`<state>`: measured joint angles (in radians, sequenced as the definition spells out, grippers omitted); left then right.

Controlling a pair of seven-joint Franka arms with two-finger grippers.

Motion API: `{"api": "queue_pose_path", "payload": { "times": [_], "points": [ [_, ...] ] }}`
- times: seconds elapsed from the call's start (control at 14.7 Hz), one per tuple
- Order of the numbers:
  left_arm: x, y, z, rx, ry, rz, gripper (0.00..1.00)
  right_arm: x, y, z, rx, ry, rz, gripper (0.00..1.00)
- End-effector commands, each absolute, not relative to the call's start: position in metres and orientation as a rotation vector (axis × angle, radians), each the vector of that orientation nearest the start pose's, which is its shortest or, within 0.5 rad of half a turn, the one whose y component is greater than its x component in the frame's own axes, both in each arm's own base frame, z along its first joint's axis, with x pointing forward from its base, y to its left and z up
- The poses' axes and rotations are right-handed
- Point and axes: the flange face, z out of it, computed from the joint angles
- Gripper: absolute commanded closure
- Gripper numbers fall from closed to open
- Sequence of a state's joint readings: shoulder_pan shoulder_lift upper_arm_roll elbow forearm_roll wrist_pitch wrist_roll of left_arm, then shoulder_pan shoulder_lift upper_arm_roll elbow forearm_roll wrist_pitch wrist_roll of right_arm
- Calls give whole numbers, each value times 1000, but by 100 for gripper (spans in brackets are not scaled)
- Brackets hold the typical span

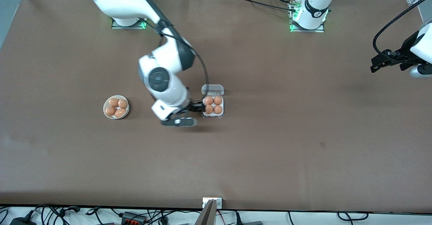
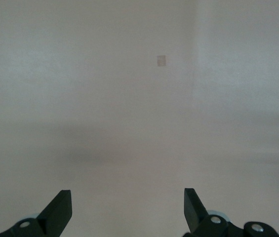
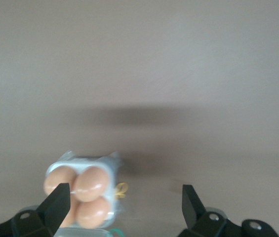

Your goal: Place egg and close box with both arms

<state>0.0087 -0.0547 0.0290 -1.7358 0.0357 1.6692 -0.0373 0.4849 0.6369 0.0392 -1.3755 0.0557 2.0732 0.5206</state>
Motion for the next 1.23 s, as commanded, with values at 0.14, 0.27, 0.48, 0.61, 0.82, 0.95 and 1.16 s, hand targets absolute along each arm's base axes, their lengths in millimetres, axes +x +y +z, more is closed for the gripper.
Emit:
{"api": "queue_pose_path", "payload": {
  "times": [0.14, 0.27, 0.48, 0.61, 0.82, 0.95, 1.16],
  "points": [
    [546, 25, 586, -3101, -104, 36, 0, 660, 220, 431, -3150, 24, 20, 0],
    [550, 21, 572, -3101, -94, 88, 0, 665, 173, 450, -3156, -17, 33, 0],
    [549, 13, 567, -3098, -81, 142, 0, 666, 120, 463, -3153, 7, 94, 0],
    [557, 10, 561, -3096, -59, 152, 0, 670, 83, 472, -3119, 132, 77, 0],
    [563, 1, 554, -3091, 77, 184, 0, 669, 40, 495, -3082, 198, 22, 0],
    [566, 1, 556, -3091, 70, 174, 0, 666, 11, 511, -3097, 180, -13, 0],
    [566, 0, 556, -3091, 91, 179, 7, 655, -38, 532, -3114, 288, -21, 0]
  ]
}}
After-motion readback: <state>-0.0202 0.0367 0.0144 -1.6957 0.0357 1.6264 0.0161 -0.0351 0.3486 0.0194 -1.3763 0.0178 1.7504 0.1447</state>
